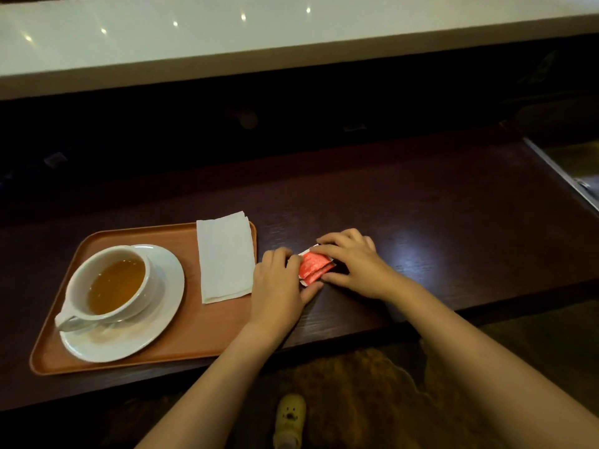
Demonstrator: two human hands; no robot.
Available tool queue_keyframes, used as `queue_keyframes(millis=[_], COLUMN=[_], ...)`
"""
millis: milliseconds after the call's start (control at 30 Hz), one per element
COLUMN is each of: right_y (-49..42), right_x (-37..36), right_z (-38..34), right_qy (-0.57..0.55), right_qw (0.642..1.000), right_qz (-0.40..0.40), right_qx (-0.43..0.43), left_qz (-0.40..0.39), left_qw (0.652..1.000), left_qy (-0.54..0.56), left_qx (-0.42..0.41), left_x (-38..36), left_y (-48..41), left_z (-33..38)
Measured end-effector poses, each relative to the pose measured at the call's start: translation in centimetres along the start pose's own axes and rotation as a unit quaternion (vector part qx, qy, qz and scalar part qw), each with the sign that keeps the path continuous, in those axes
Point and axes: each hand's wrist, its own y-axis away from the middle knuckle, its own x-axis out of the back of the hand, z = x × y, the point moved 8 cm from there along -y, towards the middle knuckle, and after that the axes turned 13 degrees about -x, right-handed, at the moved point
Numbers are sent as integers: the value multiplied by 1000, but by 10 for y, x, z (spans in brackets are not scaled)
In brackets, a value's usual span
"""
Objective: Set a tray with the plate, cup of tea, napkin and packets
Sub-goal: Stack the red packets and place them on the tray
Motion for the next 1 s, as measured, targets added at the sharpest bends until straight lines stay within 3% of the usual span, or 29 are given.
queue_keyframes(millis=[133,267,433,500,733,900,1000], right_y=[-2,-10,-19,-16,-9,-3,6], right_x=[5,10,15,17,25,25,30], right_z=[2,-2,-2,-3,-13,-22,-31], right_qy=[-17,-75,-185,-208,-77,-40,-34], right_qw=[1000,997,981,978,996,996,995], right_qz=[22,31,25,3,-14,-26,-10], right_qx=[13,1,-53,-34,47,74,91], left_qz=[-25,12,14,18,-37,-36,-37], left_qw=[999,999,986,971,920,920,939], left_qy=[-17,8,159,227,373,372,332], left_qx=[-22,-48,44,76,116,115,87], left_x=[-5,7,6,5,0,7,20], left_y=[-4,-10,-24,-28,-26,-17,-11], left_z=[1,3,-21,-29,-39,-34,-26])
